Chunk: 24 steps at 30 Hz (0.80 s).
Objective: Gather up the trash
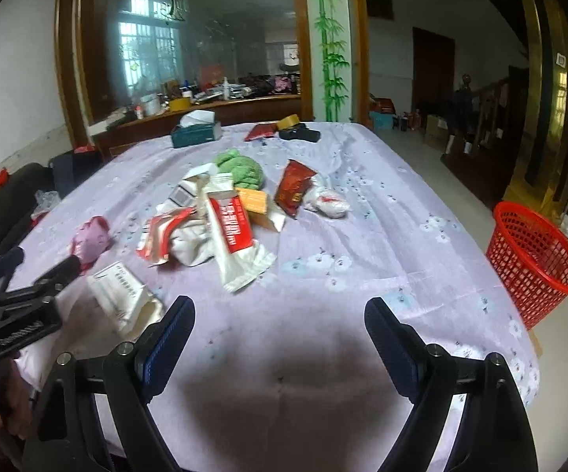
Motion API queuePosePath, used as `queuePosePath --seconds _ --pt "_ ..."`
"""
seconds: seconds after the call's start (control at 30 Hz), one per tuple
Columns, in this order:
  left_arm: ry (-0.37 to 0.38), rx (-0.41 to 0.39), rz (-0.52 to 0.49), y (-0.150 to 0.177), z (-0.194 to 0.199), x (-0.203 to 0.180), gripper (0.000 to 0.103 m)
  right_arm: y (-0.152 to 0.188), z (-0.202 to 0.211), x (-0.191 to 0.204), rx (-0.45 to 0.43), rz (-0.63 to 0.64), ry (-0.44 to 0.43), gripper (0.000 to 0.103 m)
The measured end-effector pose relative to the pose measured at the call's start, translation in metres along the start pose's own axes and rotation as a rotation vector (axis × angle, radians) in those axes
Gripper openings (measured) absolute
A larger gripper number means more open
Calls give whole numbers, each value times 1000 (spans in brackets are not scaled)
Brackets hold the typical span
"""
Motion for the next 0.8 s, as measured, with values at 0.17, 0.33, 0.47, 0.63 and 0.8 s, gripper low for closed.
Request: queuePosePath --seconds 0.17,0.33,0.47,0.63,0.8 --pt "7 5 -5 7 7 -3 103 7 10 5 -10 -20 -42 85" --pt "3 11 -10 12 9 -3 103 8 20 10 -34 -7 -42 85" --pt "0 21 -7 14 5 -1 103 6 20 9 -40 -9 -36 85" --pt "-2 30 5 15 1 2 103 5 18 9 -40 -9 -40 85" --pt "-2 34 7 15 1 4 103 6 18 13 -36 8 -44 85"
Point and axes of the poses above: each gripper's, at about its wrist camera, not at the fingertips, and z roughly against the way its jaws point, x to its left, y to its underside, the point moved 8 cm from there along -z, roughly the way its jaws point, and after that the axes turned 2 degrees about -y, right-handed, at the moved point
